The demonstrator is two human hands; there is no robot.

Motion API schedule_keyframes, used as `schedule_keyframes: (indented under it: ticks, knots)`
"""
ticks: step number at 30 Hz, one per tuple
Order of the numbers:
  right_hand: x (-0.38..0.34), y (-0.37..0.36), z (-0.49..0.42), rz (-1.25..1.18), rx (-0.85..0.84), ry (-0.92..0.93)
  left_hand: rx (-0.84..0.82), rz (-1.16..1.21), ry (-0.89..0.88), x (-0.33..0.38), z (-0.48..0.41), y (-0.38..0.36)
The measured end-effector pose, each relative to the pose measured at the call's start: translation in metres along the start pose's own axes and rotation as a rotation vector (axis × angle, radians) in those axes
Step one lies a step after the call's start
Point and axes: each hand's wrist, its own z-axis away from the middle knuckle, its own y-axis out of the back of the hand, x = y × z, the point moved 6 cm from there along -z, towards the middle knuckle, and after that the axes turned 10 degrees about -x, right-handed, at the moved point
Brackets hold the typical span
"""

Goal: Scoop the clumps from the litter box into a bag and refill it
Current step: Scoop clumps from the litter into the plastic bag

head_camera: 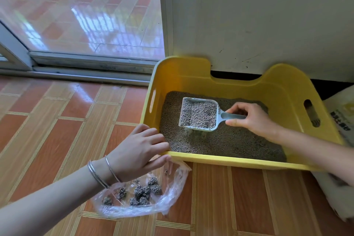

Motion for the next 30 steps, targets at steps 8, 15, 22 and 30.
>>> schedule_keyframes:
  ticks: [8,15,22,30]
  knots:
    - [-0.011,0.011,0.007,0.016,0.032,0.061,0.006,-0.005,0.007,0.002,0.001,0.003]
    - [-0.013,0.02,0.007,0.017,0.064,0.084,0.003,-0.002,0.018,0.003,0.001,0.005]
    - [-0.009,0.026,0.009,0.133,0.074,0.07,0.012,-0.022,0.018,0.003,0.001,0.004]
    - [-0.013,0.023,0.013,0.1,0.06,0.07,0.026,-0.039,0.011,0.003,0.001,0.003]
